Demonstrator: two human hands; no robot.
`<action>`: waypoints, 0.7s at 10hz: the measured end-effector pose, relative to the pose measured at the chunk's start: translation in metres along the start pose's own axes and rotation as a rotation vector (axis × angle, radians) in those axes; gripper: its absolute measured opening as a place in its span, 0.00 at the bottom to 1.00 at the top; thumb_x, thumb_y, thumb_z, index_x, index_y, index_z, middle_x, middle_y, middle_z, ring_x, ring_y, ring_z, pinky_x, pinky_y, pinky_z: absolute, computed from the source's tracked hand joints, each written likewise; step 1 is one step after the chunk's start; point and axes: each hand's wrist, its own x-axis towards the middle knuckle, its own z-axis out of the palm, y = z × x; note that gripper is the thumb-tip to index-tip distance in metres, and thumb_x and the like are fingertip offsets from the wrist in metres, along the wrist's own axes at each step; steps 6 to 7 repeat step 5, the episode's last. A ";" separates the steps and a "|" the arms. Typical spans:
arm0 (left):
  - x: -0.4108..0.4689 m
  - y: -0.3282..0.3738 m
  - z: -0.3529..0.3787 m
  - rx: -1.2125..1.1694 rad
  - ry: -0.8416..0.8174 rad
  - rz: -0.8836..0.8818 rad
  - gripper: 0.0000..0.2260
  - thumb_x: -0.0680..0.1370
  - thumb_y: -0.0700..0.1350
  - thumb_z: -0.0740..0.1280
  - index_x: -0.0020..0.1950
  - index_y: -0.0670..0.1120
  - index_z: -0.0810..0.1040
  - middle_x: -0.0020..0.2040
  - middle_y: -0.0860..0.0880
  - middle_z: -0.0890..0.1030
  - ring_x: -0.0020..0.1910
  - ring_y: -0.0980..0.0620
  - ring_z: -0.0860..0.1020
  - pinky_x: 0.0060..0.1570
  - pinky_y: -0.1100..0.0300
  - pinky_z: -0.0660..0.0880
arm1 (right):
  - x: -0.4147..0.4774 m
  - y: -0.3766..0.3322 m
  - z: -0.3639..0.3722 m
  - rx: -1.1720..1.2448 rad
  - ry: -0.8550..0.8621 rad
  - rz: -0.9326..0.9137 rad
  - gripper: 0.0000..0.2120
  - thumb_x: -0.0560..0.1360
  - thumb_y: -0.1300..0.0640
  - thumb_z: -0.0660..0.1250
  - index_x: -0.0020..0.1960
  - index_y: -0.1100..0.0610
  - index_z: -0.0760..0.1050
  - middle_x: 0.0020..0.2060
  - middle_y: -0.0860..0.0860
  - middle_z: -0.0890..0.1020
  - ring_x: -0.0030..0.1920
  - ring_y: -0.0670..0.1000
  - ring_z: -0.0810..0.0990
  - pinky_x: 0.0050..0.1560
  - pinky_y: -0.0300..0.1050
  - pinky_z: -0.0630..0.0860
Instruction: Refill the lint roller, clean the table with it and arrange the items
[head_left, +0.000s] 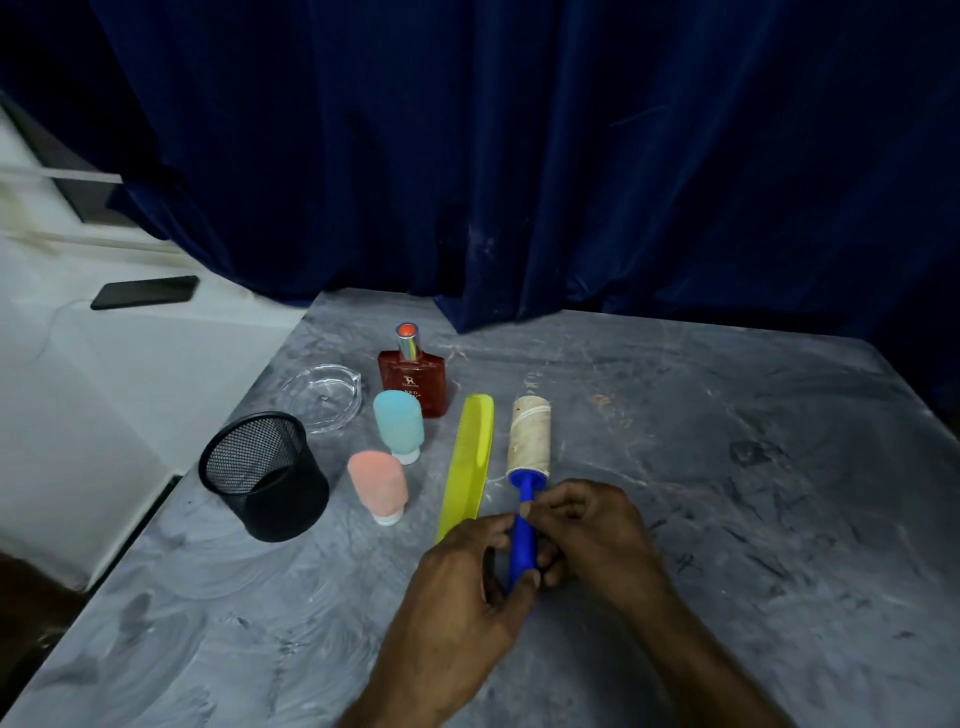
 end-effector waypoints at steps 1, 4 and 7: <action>0.000 -0.002 0.001 0.017 0.006 0.009 0.20 0.75 0.49 0.75 0.67 0.53 0.83 0.55 0.59 0.84 0.36 0.59 0.80 0.44 0.68 0.77 | -0.002 0.000 0.000 0.002 0.000 0.013 0.05 0.76 0.58 0.76 0.44 0.59 0.84 0.29 0.60 0.85 0.26 0.58 0.82 0.29 0.49 0.82; -0.005 0.004 -0.002 0.030 0.045 0.016 0.17 0.76 0.48 0.76 0.65 0.53 0.83 0.54 0.58 0.83 0.34 0.58 0.79 0.41 0.66 0.77 | -0.008 -0.001 -0.007 0.085 0.033 0.012 0.07 0.78 0.58 0.74 0.44 0.61 0.83 0.35 0.60 0.86 0.28 0.56 0.82 0.27 0.46 0.79; -0.008 0.007 -0.005 0.050 0.074 -0.021 0.17 0.77 0.52 0.75 0.65 0.55 0.81 0.55 0.59 0.82 0.36 0.57 0.81 0.43 0.65 0.78 | -0.015 -0.003 -0.013 0.121 0.068 -0.006 0.08 0.78 0.59 0.74 0.45 0.64 0.82 0.37 0.63 0.85 0.27 0.56 0.80 0.26 0.46 0.78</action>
